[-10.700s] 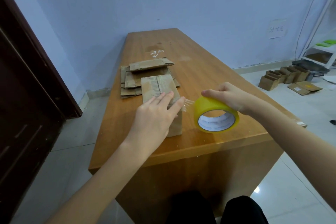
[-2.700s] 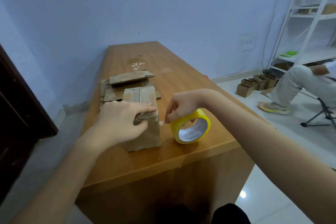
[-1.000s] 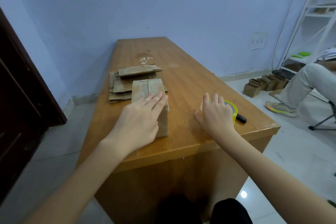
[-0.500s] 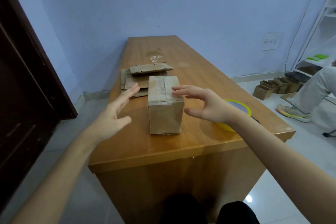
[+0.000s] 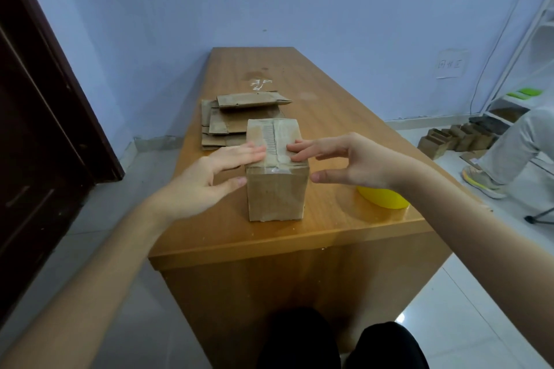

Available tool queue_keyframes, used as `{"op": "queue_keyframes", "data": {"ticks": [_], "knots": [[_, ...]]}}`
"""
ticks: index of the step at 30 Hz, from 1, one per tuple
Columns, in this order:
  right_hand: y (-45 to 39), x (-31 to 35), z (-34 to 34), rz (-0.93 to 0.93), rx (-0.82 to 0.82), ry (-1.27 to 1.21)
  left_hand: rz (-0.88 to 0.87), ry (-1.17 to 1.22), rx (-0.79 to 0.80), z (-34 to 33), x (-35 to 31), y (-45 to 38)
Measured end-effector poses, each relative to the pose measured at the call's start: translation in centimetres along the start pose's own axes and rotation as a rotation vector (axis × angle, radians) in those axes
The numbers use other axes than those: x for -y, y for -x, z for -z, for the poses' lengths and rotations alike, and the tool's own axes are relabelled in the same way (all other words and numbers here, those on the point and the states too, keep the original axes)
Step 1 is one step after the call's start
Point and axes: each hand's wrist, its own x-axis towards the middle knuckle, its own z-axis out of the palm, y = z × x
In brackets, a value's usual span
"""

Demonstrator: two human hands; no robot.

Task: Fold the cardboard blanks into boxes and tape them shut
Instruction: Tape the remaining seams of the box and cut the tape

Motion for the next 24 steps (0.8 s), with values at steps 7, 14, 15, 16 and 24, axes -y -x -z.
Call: {"op": "queue_keyframes", "data": {"ticks": [7,14,15,16,24], "knots": [[-0.4,-0.1,-1.4,0.037,-0.236,0.051,-0.031,-0.144,-0.229,-0.8,-0.2,-0.3],[-0.3,-0.6,-2.8,0.087,-0.346,0.062,-0.030,-0.067,-0.341,-1.7,-0.1,-0.5],[-0.2,-0.5,-2.8,0.083,-0.339,0.051,-0.029,-0.058,-0.335,-1.7,-0.1,-0.5],[-0.1,-0.5,-2.8,0.076,-0.332,0.032,-0.029,-0.052,-0.313,-1.6,0.0,-0.4],[-0.6,-0.6,-3.3,0.081,-0.403,0.000,0.009,0.106,-0.211,-1.2,0.2,-0.5]]}}
